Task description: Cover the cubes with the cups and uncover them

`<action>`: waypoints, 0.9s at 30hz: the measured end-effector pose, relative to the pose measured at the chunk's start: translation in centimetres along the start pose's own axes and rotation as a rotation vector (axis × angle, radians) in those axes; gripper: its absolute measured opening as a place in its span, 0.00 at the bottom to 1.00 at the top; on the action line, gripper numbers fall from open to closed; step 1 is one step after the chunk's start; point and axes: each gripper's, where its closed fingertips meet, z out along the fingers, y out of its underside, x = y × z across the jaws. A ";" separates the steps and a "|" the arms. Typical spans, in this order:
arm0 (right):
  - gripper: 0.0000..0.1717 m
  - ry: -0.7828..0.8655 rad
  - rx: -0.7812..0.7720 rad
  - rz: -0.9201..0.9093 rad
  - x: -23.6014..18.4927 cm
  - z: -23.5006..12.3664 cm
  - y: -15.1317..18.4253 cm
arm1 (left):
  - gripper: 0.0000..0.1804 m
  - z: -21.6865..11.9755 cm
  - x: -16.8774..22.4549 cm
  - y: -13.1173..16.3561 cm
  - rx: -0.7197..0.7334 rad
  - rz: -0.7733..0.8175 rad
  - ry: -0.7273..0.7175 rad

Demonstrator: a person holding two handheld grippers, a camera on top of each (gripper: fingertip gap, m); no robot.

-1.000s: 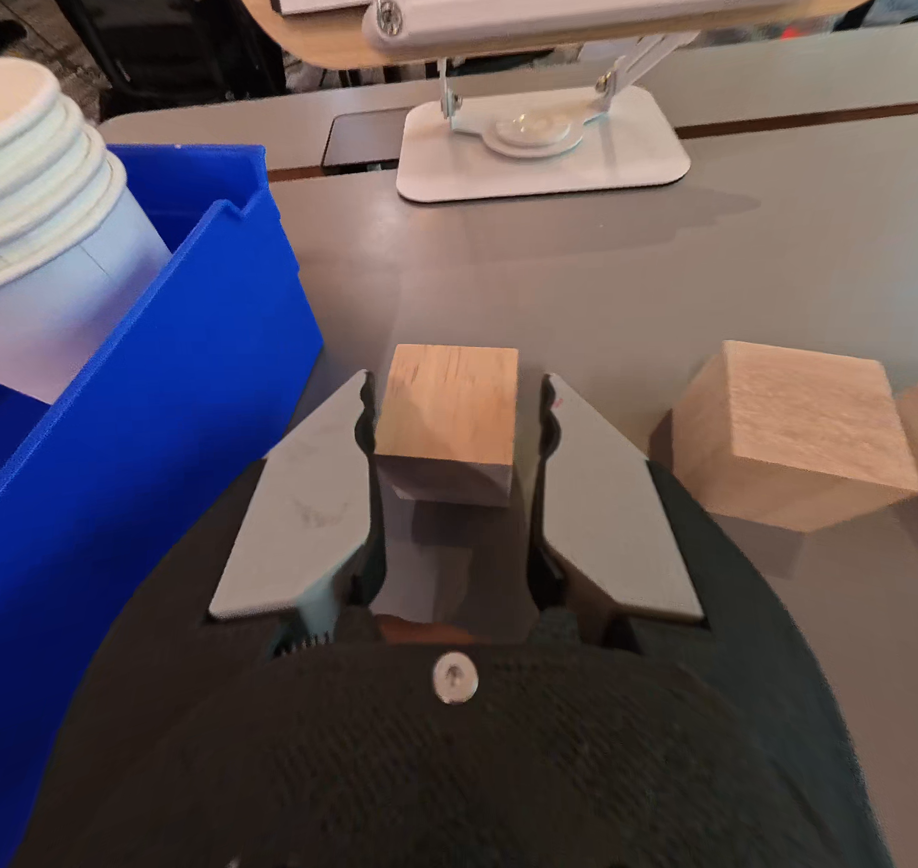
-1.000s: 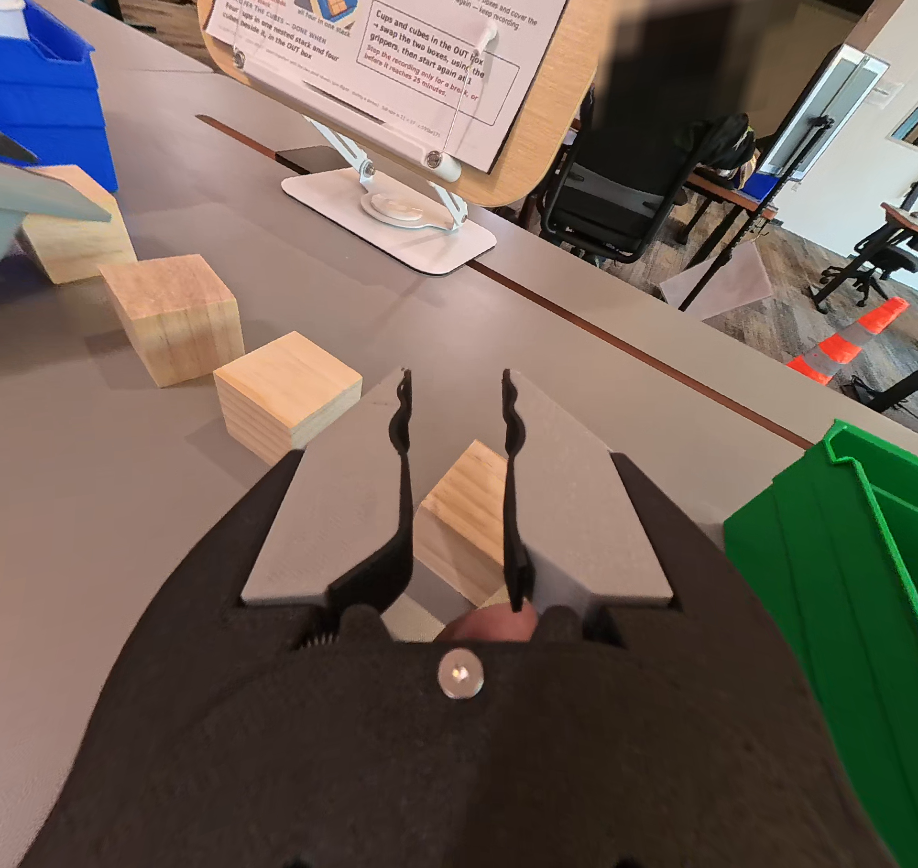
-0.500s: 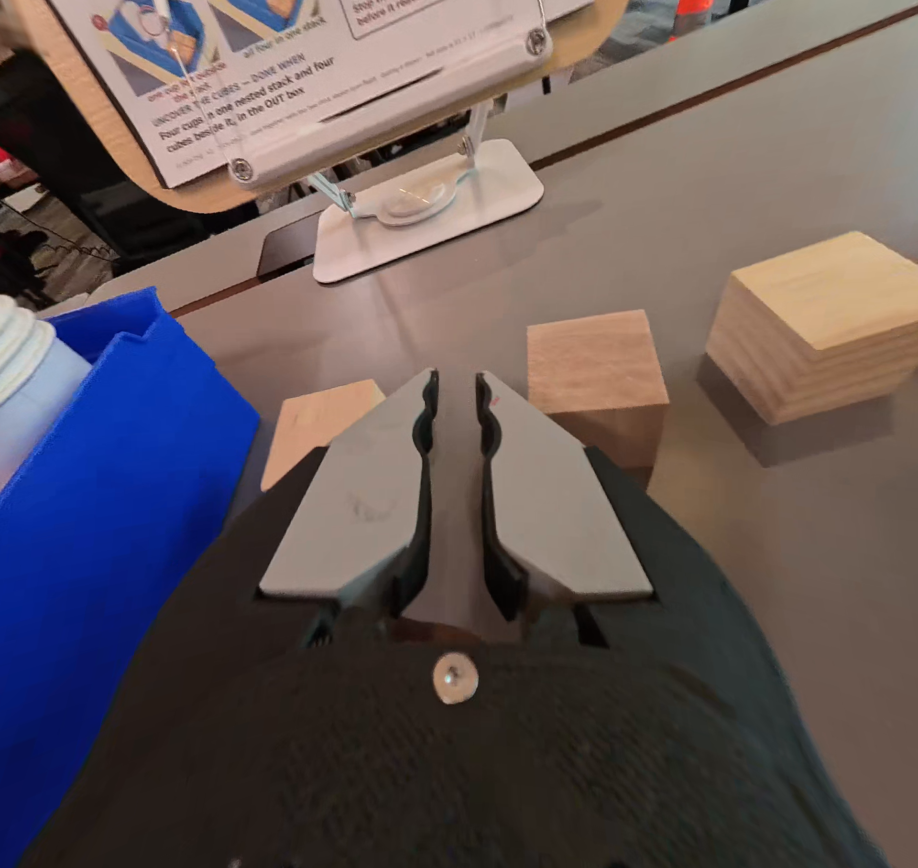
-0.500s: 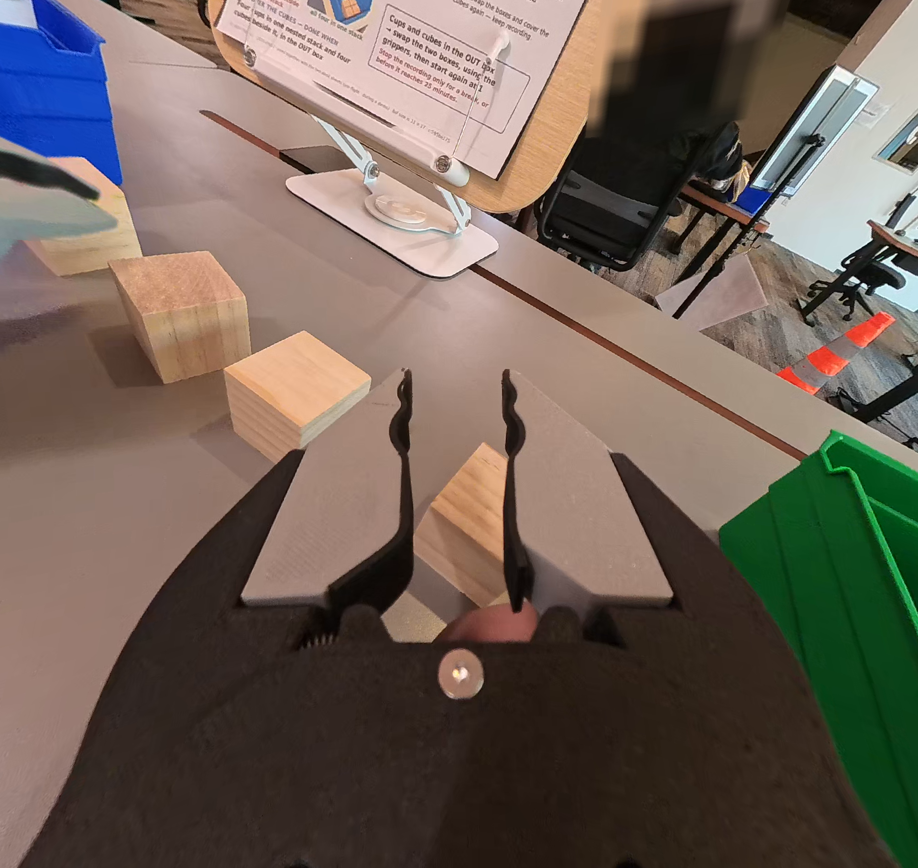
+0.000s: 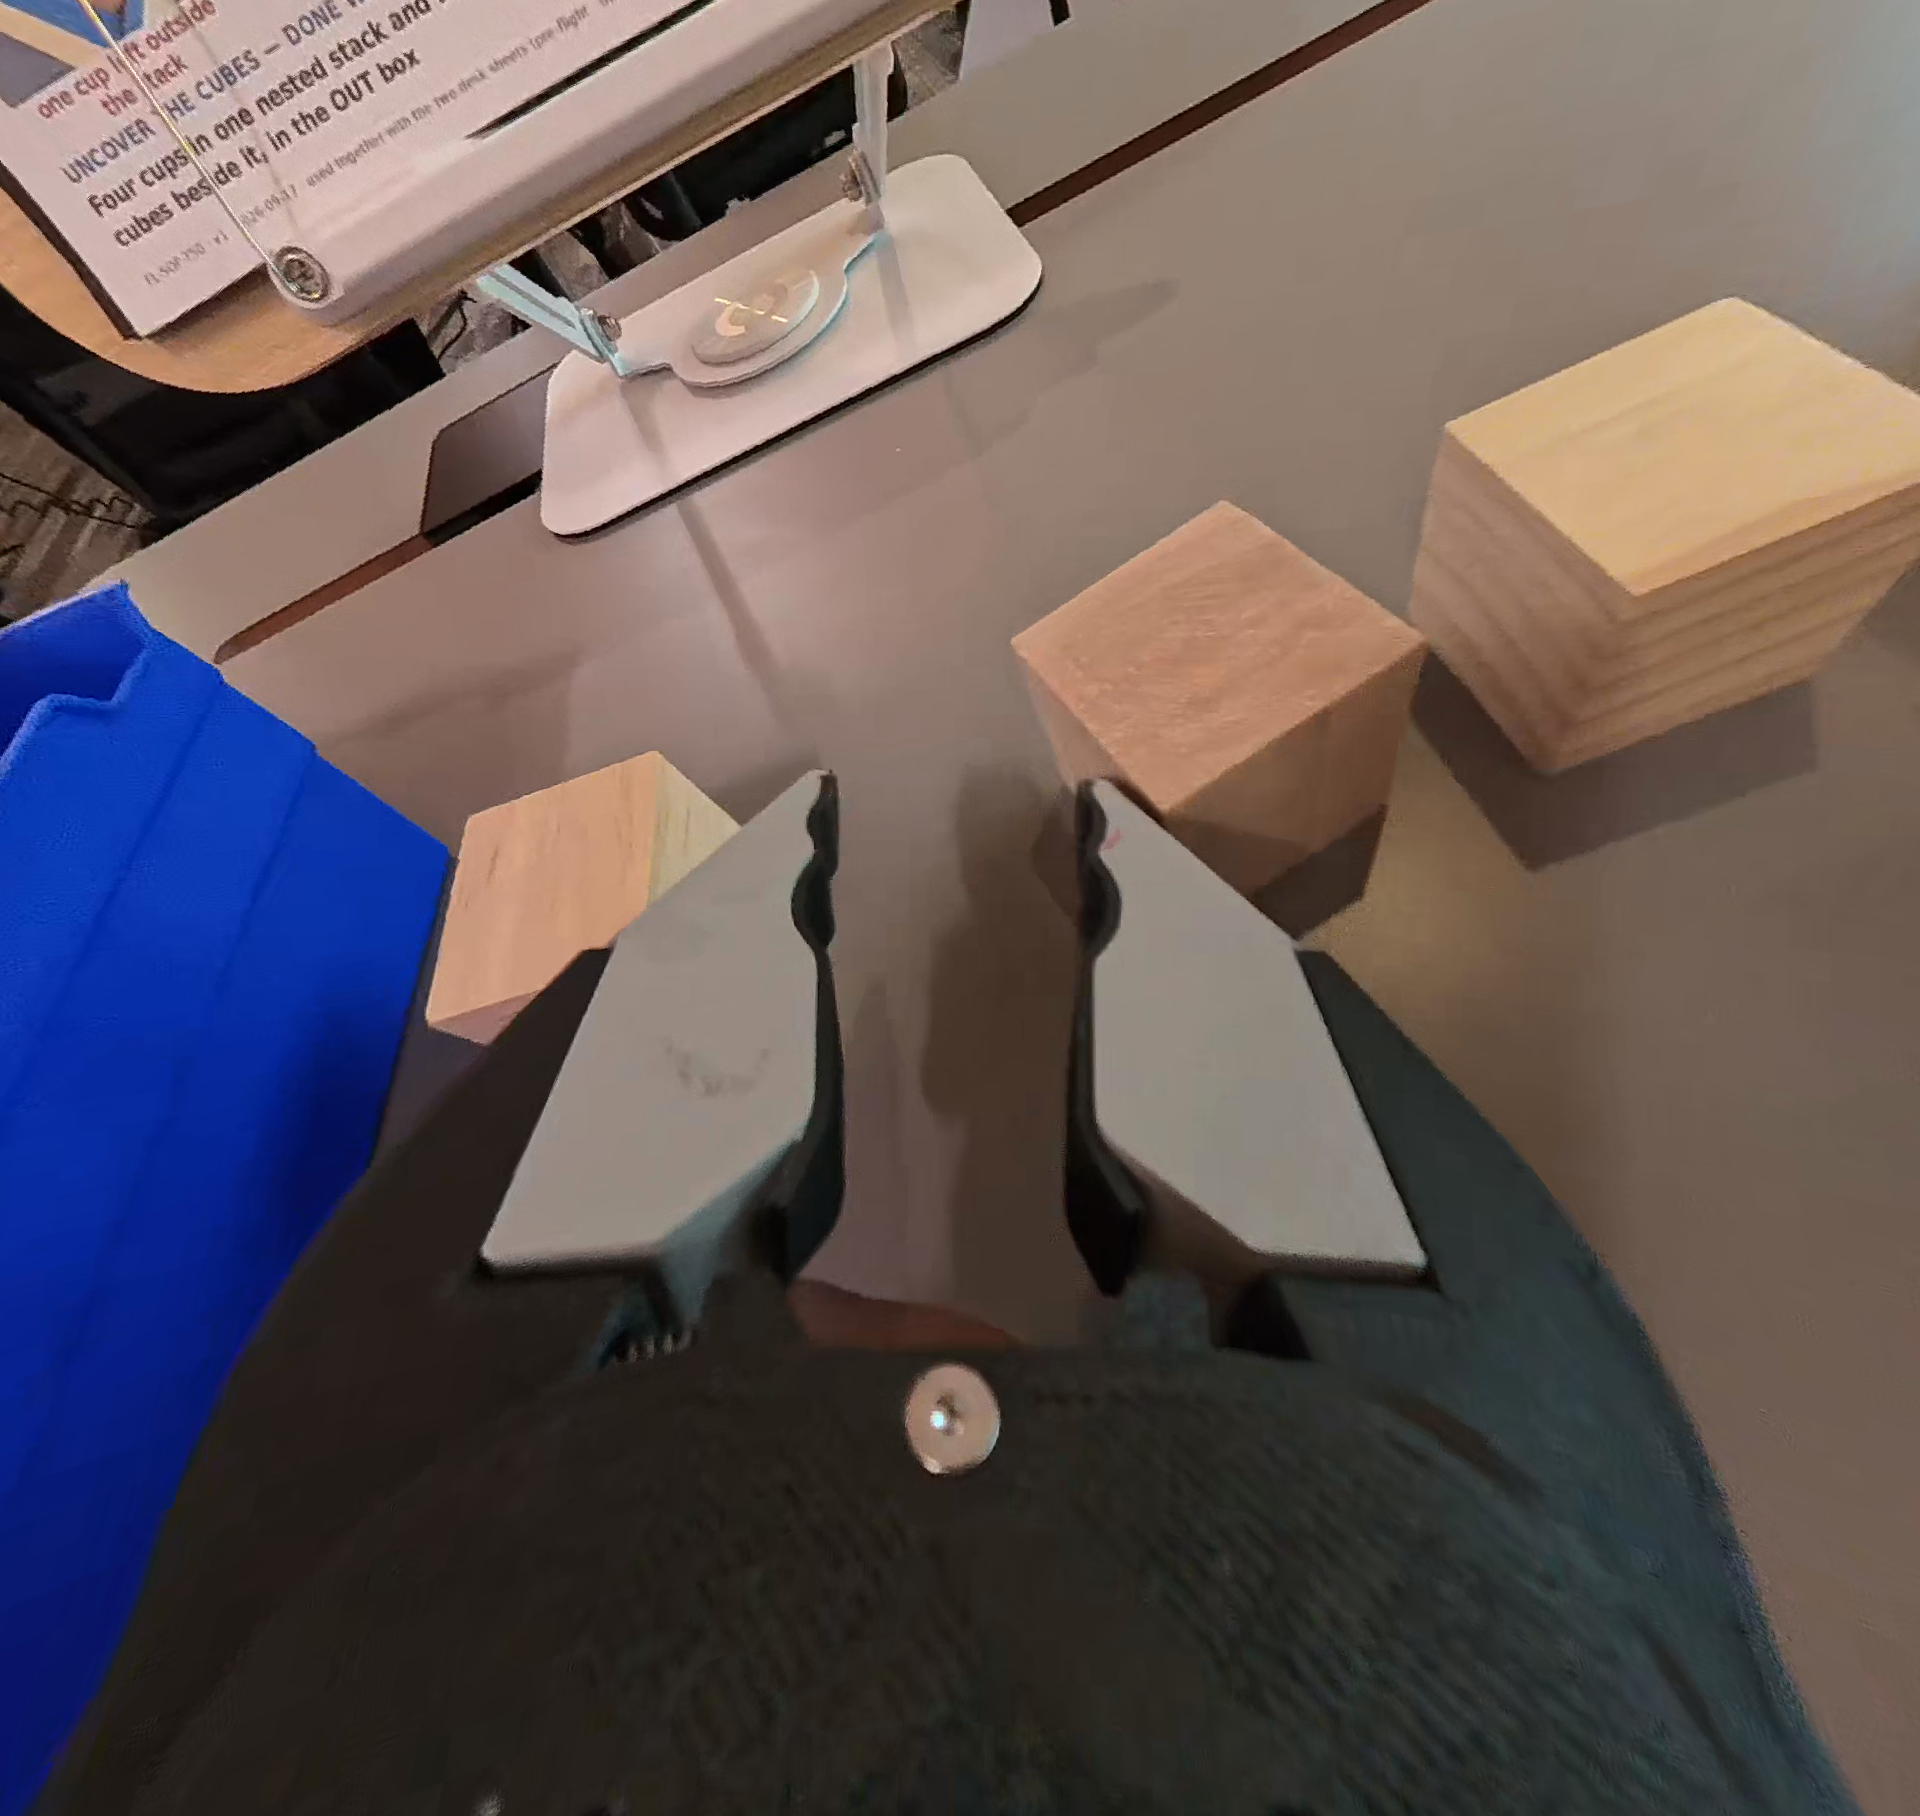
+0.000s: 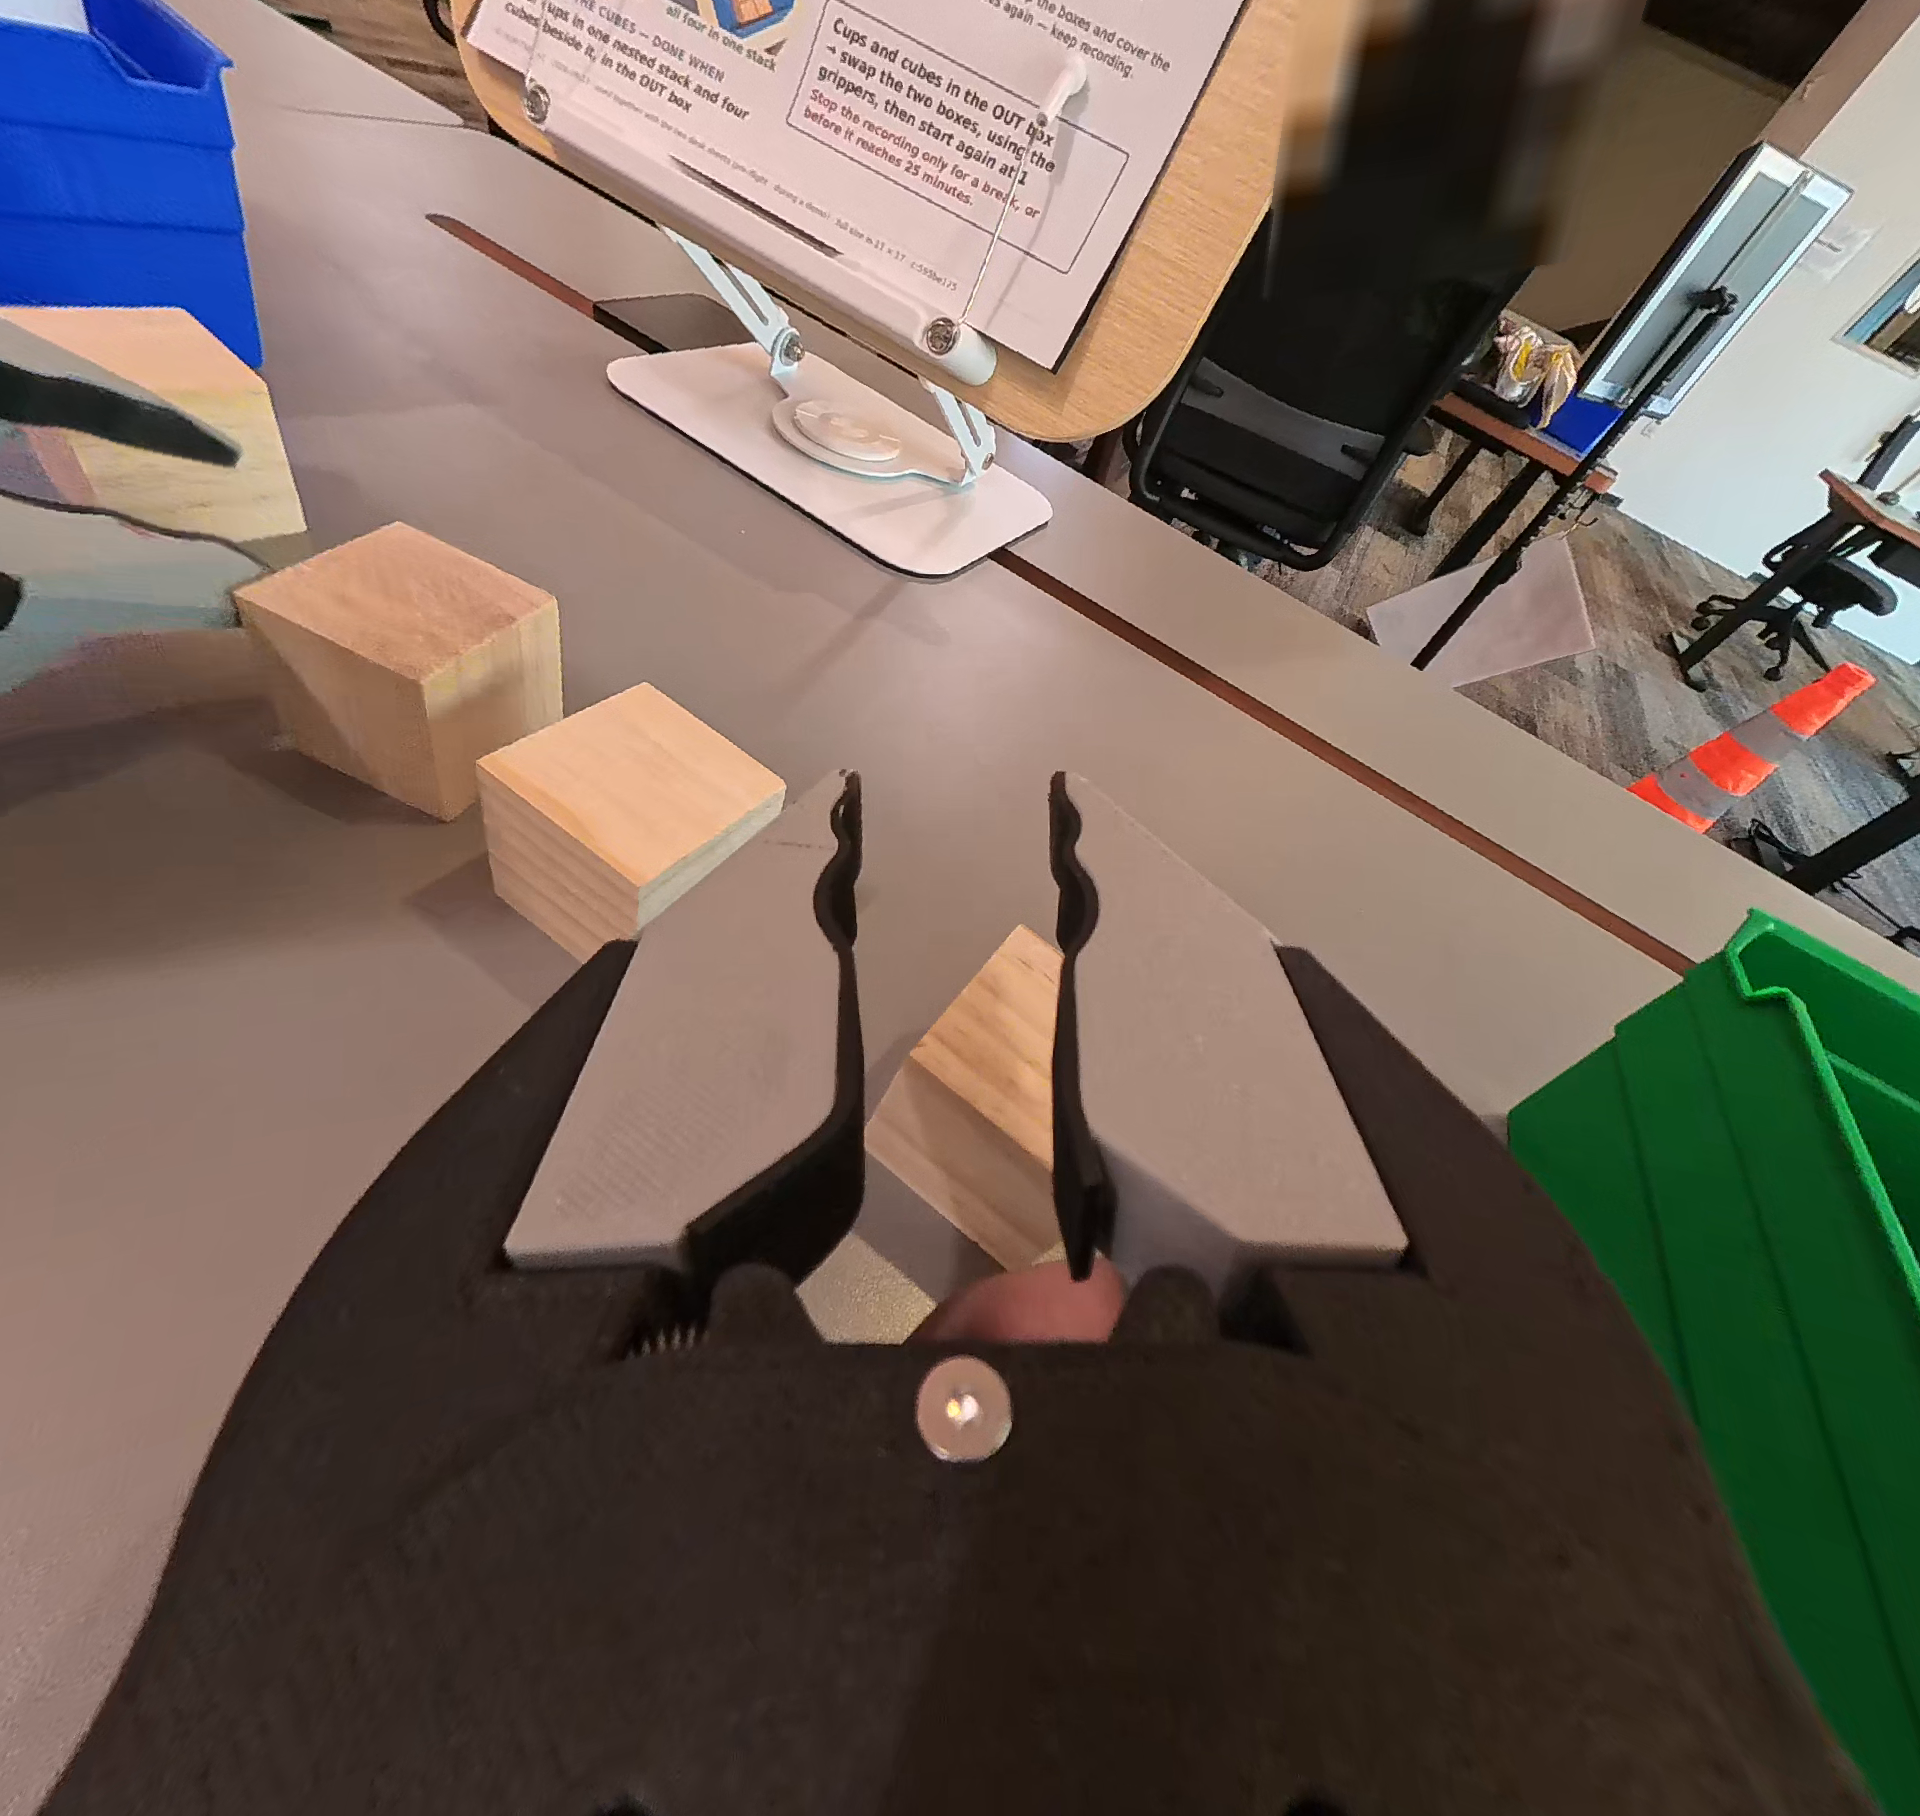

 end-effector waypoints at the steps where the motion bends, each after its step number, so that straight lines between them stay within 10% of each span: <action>1: 0.19 0.001 0.000 0.002 0.1 0.0 0.0 | 0.25 -0.1 0.0 0.0 -0.001 -0.009 0.001; 27: 0.20 -0.324 -0.048 -0.151 -10.4 2.0 1.3 | 0.15 -0.2 6.7 -2.7 0.139 0.259 0.181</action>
